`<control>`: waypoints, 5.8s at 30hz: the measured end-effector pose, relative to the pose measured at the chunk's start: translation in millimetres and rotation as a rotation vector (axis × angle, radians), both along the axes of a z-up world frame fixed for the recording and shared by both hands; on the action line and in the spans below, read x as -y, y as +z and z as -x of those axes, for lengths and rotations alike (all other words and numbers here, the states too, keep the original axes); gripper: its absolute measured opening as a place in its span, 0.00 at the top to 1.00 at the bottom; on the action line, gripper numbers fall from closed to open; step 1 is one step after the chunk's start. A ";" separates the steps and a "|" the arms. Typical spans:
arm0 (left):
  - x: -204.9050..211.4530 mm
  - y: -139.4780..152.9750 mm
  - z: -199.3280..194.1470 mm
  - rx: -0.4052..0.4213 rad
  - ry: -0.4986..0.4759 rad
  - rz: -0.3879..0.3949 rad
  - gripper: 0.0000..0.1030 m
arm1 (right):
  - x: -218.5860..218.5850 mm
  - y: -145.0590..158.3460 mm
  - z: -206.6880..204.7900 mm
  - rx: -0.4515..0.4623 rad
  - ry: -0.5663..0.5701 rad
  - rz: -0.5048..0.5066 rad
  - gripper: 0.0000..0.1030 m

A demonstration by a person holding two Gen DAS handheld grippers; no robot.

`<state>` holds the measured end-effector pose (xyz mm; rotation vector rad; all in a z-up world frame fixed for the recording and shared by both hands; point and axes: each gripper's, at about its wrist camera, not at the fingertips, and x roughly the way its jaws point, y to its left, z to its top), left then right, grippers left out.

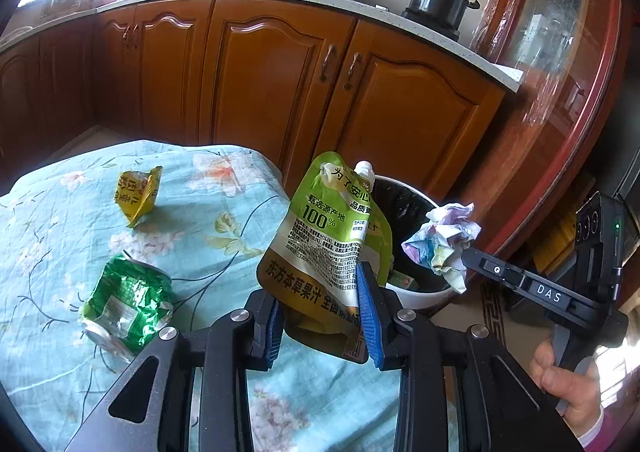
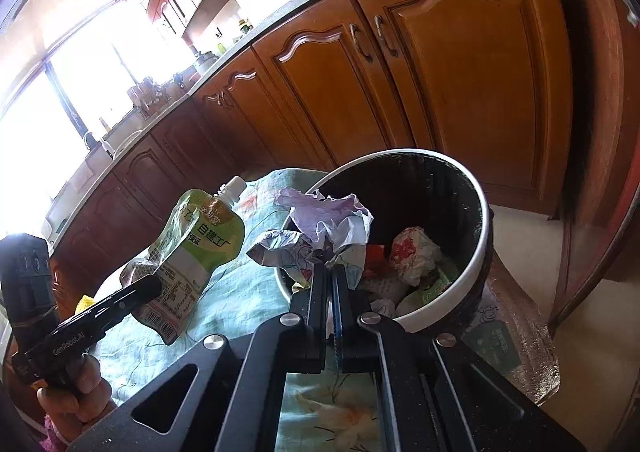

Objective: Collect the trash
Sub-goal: 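Carry the juice pouch and purple paper over the bin and release both, then move both open grippers back toward the green can and yellow bag, then grasp the crushed green can with the left gripper while the right gripper grasps the yellow snack bag, then carry the green can and yellow bag over the bin and release both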

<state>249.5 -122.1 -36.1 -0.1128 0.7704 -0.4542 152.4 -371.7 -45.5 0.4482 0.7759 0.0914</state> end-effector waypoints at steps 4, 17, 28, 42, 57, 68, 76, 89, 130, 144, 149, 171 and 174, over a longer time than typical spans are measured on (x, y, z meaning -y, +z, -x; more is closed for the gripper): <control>15.1 -1.0 -13.7 -0.007 -0.019 -0.009 0.70 | 11.6 -3.0 -2.5 -0.006 -0.020 -0.001 0.98; 71.7 -12.9 -53.8 -0.051 -0.062 -0.071 0.69 | 35.1 -12.1 -25.1 -0.038 -0.051 0.024 0.98; 98.1 -23.0 -81.7 -0.083 -0.067 -0.099 0.68 | 43.3 -22.1 -43.0 -0.081 -0.054 0.048 0.97; 81.8 -28.6 -77.1 -0.113 -0.024 -0.038 0.41 | 48.5 -26.7 -39.0 -0.065 -0.060 0.002 0.44; -10.4 -19.5 -13.8 -0.109 0.113 0.025 0.39 | -10.6 -8.8 -19.3 0.004 0.010 -0.030 0.28; -88.9 -11.1 29.2 -0.104 0.249 0.058 0.38 | -69.8 -12.9 -18.3 -0.008 0.114 -0.045 0.21; -133.2 -12.6 42.1 -0.128 0.323 0.081 0.35 | -107.0 -17.8 -22.9 -0.022 0.177 -0.041 0.21; -160.6 -33.4 -11.0 -0.218 0.283 0.129 0.32 | -123.3 -19.3 -34.0 -0.026 0.197 -0.036 0.21; -207.4 -40.2 23.7 -0.110 0.443 0.082 0.49 | -237.8 -56.0 -200.5 -0.064 0.364 -0.063 0.26; -193.1 -30.6 25.8 -0.078 0.410 0.089 0.49 | -216.6 -42.4 -165.3 -0.048 0.356 -0.062 0.89; -173.2 -24.7 30.4 -0.068 0.359 0.094 0.49 | -187.3 -32.0 -130.2 -0.041 0.325 -0.084 0.89; -67.9 -0.8 32.6 -0.018 0.122 0.051 0.49 | -52.6 -1.6 -19.7 0.031 0.060 -0.098 0.89; -54.2 2.7 32.3 -0.011 0.103 0.044 0.49 | -39.4 -0.4 -14.5 0.036 0.035 -0.102 0.89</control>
